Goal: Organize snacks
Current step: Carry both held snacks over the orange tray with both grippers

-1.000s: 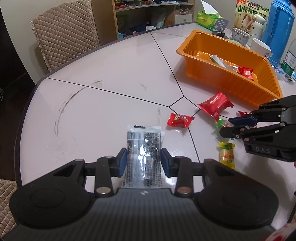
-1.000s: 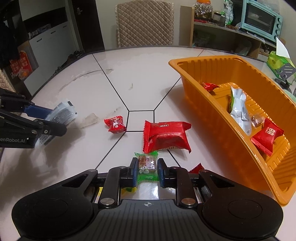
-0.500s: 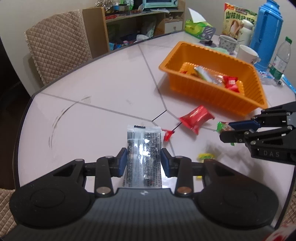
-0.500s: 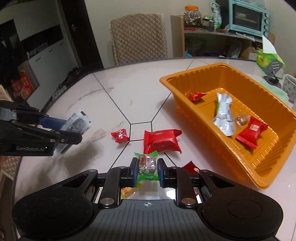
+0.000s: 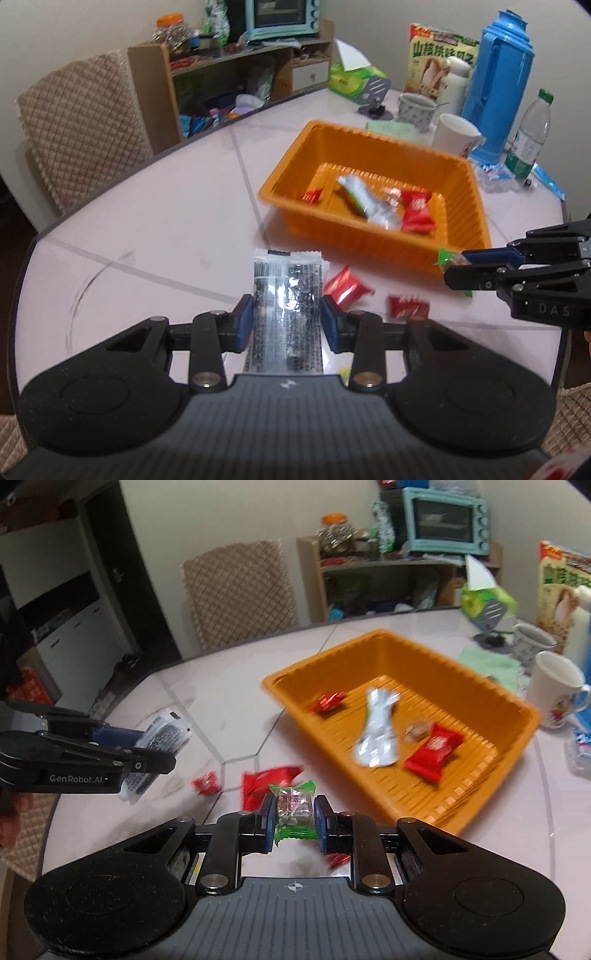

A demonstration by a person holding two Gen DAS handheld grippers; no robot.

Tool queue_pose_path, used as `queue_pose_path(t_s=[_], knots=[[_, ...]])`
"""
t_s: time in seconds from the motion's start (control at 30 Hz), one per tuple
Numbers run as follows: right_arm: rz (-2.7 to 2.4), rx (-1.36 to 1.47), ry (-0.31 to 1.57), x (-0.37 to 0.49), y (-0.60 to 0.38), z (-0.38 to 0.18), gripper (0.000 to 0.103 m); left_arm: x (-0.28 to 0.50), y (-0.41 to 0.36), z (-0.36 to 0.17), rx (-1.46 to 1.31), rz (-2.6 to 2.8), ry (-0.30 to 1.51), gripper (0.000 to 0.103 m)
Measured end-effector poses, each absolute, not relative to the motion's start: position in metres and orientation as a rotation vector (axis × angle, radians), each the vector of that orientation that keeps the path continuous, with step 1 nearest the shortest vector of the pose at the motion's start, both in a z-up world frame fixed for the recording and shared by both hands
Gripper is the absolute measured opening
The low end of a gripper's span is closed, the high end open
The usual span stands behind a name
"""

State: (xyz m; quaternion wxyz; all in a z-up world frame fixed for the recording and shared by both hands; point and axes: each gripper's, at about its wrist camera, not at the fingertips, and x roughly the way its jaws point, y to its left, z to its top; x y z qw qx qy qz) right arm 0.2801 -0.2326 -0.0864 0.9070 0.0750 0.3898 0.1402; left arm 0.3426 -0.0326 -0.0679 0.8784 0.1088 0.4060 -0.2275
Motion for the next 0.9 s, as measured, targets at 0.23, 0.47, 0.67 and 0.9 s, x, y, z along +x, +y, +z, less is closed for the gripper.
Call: queue_pose_path(t_s=[0.23,0.47,0.67,0.9], knots=[[0.201,0.178,0.757,0.300,-0.276,-0.069,0.022,0.377,-0.075,-0.054,0.255,-0.537,0.791,0.036],[0.124,0.187,0.742,0.323,-0.311,-0.067,0.022,0.419,-0.114,-0.051,0.271,-0.580,0.763,0.036],[0.070,0.198,0.764,0.341,-0.332,-0.077,0.022,0.454,-0.146,-0.061,0.286,-0.592,0.767,0.036],[0.045,0.215,0.806,0.357,-0.337,-0.093,0.022,0.477,-0.175,-0.087,0.326,-0.591,0.809,0.036]])
